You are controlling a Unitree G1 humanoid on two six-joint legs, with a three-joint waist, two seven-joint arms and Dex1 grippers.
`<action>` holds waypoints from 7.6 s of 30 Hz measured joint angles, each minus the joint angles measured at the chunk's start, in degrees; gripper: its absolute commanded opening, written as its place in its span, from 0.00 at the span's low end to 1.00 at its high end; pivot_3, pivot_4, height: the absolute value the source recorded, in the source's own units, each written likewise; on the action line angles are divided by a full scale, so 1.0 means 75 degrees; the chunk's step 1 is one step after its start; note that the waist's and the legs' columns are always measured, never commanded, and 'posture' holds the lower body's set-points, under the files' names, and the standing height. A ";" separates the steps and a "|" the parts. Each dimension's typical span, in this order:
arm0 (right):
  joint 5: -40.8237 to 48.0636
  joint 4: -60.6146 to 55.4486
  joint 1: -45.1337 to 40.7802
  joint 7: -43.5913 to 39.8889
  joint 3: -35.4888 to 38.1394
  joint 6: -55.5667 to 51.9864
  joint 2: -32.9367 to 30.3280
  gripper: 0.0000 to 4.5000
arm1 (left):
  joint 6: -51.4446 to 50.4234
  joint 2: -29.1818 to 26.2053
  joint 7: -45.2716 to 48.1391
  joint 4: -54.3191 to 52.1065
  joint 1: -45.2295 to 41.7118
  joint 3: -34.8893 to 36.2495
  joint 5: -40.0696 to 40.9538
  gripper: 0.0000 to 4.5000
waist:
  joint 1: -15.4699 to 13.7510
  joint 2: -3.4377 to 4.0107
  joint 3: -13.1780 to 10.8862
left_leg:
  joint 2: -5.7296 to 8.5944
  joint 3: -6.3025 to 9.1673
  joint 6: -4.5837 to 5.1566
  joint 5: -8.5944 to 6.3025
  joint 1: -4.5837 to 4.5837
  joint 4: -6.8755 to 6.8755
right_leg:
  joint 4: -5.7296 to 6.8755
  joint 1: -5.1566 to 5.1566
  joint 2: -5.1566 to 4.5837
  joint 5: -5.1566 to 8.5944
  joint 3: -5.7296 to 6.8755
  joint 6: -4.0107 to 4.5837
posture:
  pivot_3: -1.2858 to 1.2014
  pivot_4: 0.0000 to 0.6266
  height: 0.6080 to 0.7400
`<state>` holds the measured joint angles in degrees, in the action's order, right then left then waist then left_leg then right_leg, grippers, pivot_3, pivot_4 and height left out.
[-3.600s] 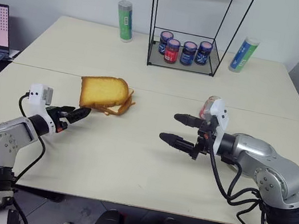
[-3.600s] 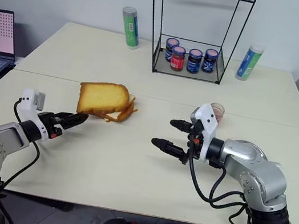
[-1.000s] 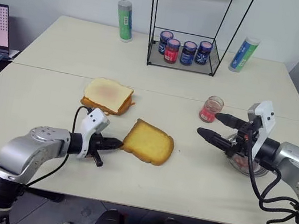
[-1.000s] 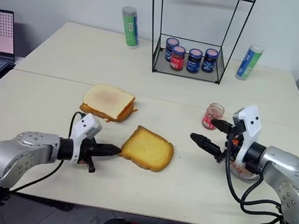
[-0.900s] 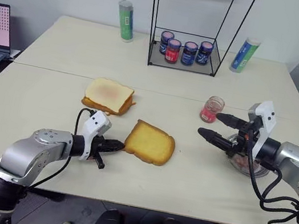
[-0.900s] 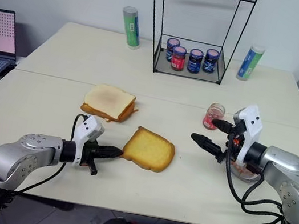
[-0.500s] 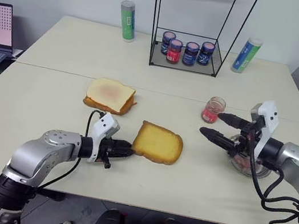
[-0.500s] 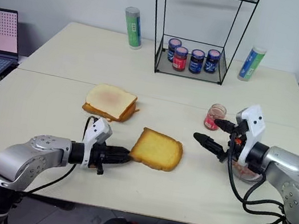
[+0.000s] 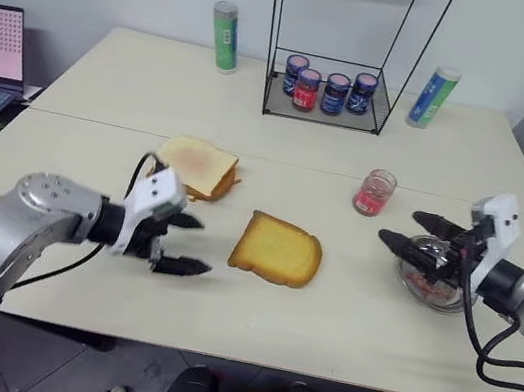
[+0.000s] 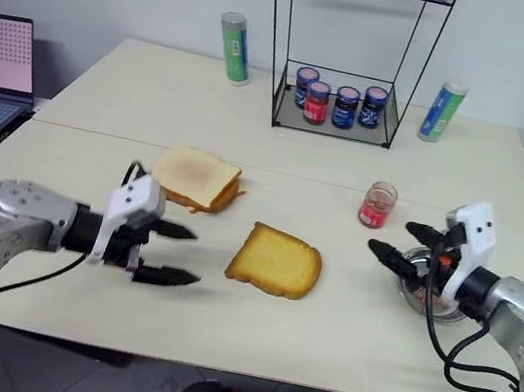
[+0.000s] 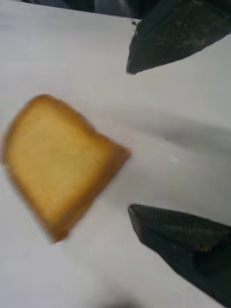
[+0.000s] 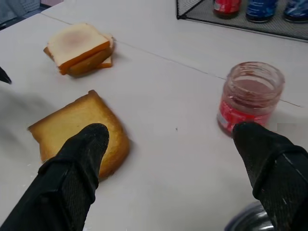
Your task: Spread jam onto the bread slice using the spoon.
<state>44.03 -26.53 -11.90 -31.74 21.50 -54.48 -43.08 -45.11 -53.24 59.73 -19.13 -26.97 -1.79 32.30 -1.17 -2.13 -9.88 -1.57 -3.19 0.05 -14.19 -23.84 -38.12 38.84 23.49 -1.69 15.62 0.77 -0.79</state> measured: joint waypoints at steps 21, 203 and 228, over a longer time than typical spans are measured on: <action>0.1940 0.1232 0.2049 0.3000 0.4403 -0.0554 0.2405 1.00 | 0.3441 0.4153 -0.0381 0.2194 -0.1873 -0.2345 -0.2281 0.99 | 0.0211 0.0055 0.0028 | -0.0013 -0.0015 0.0003 -0.0001 0.0025 0.0010 | 0.0005 -0.0013 0.0055 -0.0004 -0.0035 -0.0024 | 0.52 0.24 1.00; 0.1980 0.3716 -0.3287 0.3724 -0.1042 -0.1205 0.5228 0.01 | -0.0441 0.1136 -0.2001 -0.3333 0.4928 0.3840 0.1757 1.00 | 0.0360 0.0123 0.0030 | -0.0016 -0.0013 -0.0002 0.0001 -0.0004 0.0028 | 0.0000 0.0028 -0.0001 -0.0010 -0.0021 0.0012 | 0.52 0.24 1.00; 0.0229 0.3951 -0.2985 0.1746 -0.2117 -0.0143 0.4711 0.01 | -0.0066 0.0964 -0.2548 -0.3340 0.6865 0.6424 0.4362 1.00 | 0.0389 0.0118 0.0032 | -0.0021 -0.0016 -0.0003 0.0000 0.0001 0.0032 | 0.0001 0.0031 0.0005 0.0001 -0.0023 0.0031 | 0.52 0.24 1.00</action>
<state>45.74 3.10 -34.28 -18.65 5.63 -55.55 -7.75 -45.60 -46.01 40.62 -44.18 24.51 46.39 65.01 1.75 -1.25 -9.65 -1.73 -3.31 0.02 -14.19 -23.83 -37.87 38.84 23.72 -1.65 15.63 0.60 -0.56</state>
